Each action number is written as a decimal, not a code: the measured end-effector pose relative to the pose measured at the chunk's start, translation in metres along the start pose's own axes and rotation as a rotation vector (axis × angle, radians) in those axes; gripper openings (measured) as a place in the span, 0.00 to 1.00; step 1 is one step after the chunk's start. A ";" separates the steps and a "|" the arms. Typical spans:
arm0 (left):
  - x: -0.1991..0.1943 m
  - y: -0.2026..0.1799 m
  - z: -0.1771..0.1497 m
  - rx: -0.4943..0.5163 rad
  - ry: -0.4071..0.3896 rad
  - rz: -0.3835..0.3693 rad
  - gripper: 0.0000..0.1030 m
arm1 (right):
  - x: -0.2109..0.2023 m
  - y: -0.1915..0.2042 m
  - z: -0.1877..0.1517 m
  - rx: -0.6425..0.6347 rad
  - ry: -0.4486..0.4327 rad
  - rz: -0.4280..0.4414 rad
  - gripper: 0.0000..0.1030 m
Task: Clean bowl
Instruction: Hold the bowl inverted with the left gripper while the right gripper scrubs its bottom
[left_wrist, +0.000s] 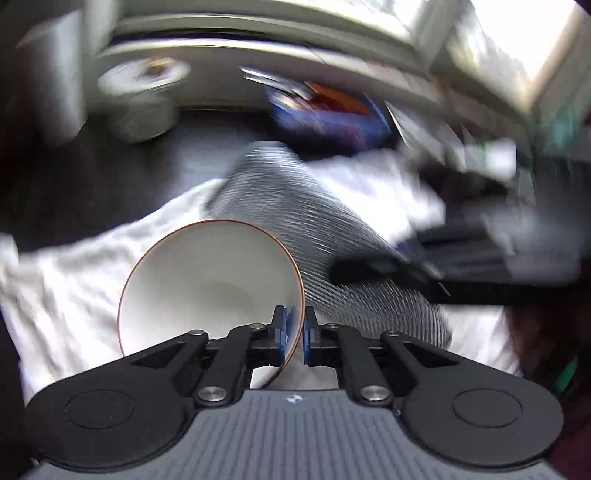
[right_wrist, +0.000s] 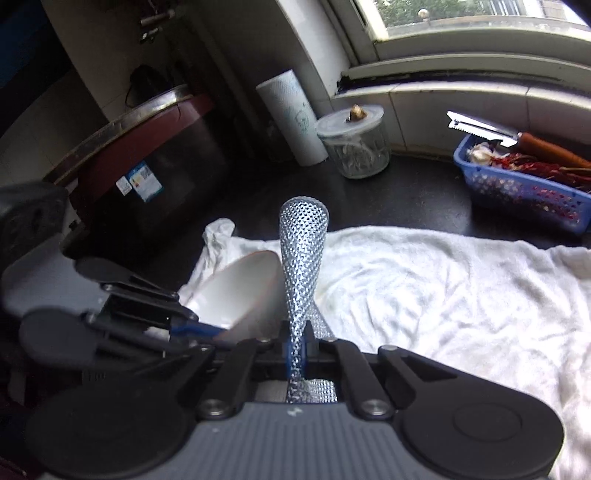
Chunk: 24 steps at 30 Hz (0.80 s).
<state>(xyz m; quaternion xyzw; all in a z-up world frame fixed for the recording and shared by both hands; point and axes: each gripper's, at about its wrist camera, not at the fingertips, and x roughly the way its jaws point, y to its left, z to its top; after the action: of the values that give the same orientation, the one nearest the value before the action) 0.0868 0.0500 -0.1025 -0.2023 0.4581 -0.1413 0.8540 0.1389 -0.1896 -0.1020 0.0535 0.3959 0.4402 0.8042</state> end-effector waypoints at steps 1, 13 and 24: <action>-0.006 0.015 0.000 -0.087 -0.026 -0.049 0.05 | -0.006 0.005 0.004 0.003 -0.026 -0.010 0.04; -0.021 0.108 -0.047 -0.597 -0.176 -0.493 0.05 | 0.016 0.050 0.001 -0.249 0.083 -0.115 0.04; -0.019 0.123 -0.049 -0.627 -0.159 -0.573 0.07 | 0.069 0.092 -0.033 -0.879 0.232 -0.068 0.04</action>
<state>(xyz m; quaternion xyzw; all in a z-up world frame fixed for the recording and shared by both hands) 0.0423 0.1552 -0.1716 -0.5811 0.3370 -0.2105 0.7102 0.0753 -0.0908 -0.1250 -0.3555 0.2604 0.5430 0.7148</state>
